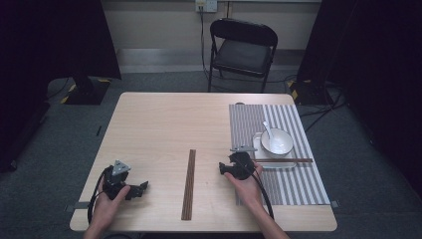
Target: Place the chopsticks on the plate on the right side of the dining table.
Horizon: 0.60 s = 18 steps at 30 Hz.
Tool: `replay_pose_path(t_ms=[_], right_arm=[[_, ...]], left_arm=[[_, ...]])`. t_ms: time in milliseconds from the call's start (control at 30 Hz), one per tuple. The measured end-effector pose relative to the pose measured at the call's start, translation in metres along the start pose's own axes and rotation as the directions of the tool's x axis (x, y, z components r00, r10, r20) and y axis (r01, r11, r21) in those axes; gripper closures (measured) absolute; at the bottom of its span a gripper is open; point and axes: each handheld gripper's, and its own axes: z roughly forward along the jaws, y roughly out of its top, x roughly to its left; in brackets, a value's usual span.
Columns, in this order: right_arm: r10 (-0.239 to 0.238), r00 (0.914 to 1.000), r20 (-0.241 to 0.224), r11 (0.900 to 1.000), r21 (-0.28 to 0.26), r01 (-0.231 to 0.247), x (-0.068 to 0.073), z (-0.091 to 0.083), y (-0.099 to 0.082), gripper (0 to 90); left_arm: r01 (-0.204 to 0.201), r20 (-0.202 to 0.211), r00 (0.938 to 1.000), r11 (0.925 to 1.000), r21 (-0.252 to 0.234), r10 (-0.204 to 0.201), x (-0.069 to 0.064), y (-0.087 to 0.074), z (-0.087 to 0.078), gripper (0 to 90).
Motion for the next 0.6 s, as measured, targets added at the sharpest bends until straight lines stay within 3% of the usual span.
replay_pose_path(t_ms=[167,333,433,600], right_arm=[[-0.007,0.9999,-0.014,0.9999,-0.009,0.007,0.002,-0.004,0.001,32.0],[-0.010,0.9996,-0.026,0.9996,-0.025,0.010,0.002,-0.024,0.002,33.5],[-0.003,1.0000,-0.007,0.9993,-0.037,0.003,-0.009,-0.039,-0.001,34.0],[0.049,0.9973,0.055,0.9981,-0.041,-0.047,-0.047,-0.066,-0.017,33.5]], left_arm=[[-0.001,0.001,1.0000,1.0000,0.000,0.001,0.000,0.000,0.000,0.0],[0.000,0.000,1.0000,1.0000,0.000,0.000,0.000,0.000,0.000,0.0],[0.000,0.000,1.0000,1.0000,0.000,0.000,0.000,0.000,0.000,0.0],[0.000,0.000,1.0000,1.0000,0.000,0.000,0.000,0.000,0.000,0.0]])
